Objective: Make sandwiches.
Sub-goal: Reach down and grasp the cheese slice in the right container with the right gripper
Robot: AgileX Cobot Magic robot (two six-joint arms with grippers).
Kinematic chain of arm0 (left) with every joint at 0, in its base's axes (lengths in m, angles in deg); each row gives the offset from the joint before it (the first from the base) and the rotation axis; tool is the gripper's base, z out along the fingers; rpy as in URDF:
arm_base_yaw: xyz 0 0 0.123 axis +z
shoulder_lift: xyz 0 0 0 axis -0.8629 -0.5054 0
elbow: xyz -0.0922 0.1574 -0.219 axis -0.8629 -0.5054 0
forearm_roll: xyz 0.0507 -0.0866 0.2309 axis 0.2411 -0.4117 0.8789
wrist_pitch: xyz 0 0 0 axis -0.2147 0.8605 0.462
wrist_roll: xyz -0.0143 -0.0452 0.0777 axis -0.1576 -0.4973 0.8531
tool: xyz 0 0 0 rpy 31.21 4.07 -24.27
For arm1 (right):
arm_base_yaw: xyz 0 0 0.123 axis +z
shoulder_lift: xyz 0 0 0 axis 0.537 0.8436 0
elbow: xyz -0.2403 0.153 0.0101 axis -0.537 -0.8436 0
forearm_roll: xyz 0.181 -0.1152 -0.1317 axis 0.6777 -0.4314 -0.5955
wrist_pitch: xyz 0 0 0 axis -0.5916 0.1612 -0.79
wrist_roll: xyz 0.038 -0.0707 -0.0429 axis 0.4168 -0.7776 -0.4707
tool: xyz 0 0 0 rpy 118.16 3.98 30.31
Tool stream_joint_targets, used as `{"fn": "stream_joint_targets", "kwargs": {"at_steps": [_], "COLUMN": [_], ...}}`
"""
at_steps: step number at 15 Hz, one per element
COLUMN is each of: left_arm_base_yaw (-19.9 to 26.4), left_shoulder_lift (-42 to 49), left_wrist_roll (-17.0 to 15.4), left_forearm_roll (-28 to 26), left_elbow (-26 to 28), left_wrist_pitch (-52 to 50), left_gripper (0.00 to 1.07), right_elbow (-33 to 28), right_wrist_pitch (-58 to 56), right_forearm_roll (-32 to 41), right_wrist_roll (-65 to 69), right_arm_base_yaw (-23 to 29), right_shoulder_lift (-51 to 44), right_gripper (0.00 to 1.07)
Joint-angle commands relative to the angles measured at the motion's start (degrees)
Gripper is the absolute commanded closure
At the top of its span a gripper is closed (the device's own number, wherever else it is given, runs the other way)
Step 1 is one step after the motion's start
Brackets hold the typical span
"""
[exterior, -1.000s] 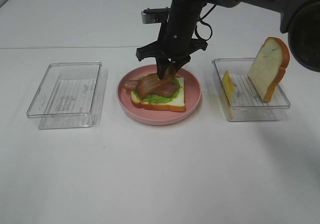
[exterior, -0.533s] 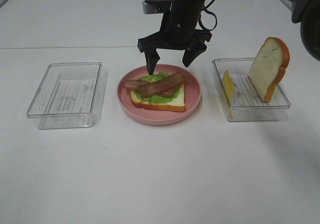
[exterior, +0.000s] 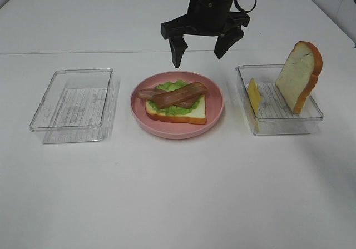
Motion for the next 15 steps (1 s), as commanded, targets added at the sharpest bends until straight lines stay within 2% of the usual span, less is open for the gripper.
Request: {"fn": "stream_joint_targets", "kwargs": {"at_steps": [1, 3, 4, 8, 12, 15], "left_arm_base_yaw": [0.06, 0.06, 0.06, 0.06, 0.06, 0.06], "left_shoulder_lift": [0.8, 0.8, 0.8, 0.8, 0.8, 0.8], "left_wrist_roll": [-0.34, -0.34, -0.34, -0.34, -0.34, -0.34], "left_forearm_roll": [-0.06, -0.06, -0.06, -0.06, -0.06, -0.06], "left_elbow": [-0.11, -0.11, -0.11, -0.11, -0.11, -0.11], "left_wrist_pitch": [-0.23, -0.23, -0.23, -0.23, -0.23, -0.23], "left_gripper": [0.09, 0.09, 0.09, 0.09, 0.09, 0.09], "right_elbow": [-0.74, -1.72, -5.27, -17.53, -22.86, -23.09], "right_wrist_pitch": [-6.59, -6.59, -6.59, -5.79, 1.49, 3.84], "right_forearm_roll": [1.66, 3.09, 4.41, 4.24, 6.65, 11.46], "right_wrist_roll": [2.01, 2.75, 2.98, 3.61, 2.86, 0.46], "right_arm_base_yaw": [-3.21, -6.42, -10.03, -15.7, -15.81, -15.76], "right_shoulder_lift": [-3.15, -5.21, -8.25, -11.92, -11.86, -8.82], "right_gripper": [0.16, 0.16, 0.16, 0.16, 0.16, 0.16]}}
